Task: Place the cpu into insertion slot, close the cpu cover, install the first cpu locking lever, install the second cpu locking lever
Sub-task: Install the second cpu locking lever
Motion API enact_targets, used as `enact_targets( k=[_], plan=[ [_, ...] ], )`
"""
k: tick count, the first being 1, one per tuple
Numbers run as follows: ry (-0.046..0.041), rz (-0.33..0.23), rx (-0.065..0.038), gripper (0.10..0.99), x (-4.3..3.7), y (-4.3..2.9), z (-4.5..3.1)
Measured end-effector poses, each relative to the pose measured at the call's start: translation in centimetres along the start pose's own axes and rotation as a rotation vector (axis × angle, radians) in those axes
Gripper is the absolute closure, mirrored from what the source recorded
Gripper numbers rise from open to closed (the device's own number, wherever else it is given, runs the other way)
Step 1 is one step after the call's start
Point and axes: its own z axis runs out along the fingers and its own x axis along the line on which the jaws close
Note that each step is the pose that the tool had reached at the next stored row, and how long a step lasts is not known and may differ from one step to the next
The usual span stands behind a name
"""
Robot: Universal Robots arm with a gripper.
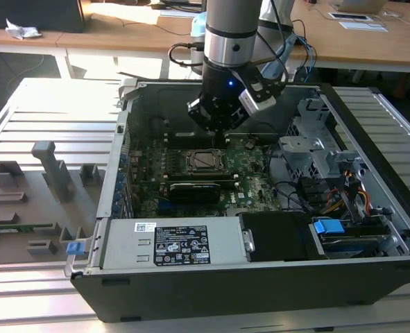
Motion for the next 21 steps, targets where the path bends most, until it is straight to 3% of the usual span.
enact_targets(
  k=[7, 12, 13, 16, 17, 18, 21],
  plan=[
    [-0.0001, 0.0, 0.0, 0.98, 0.11, -1.34, 0.0],
    [0.0, 0.0, 0.0, 0.98, 0.13, -1.48, 0.0],
    [-0.0007, 0.0, -0.007, 0.98, 0.12, -1.49, -0.01],
    [-0.0062, 0.001, -0.074, 0.98, 0.13, -1.58, 0.0],
    [-0.0092, 0.001, -0.109, 0.98, 0.14, -1.64, 0.0],
    [-0.0116, 0.002, -0.138, 0.98, 0.14, -1.7, 0.0],
    [-0.0165, 0.002, -0.197, 0.98, 0.15, -1.79, 0.0]
  ],
)
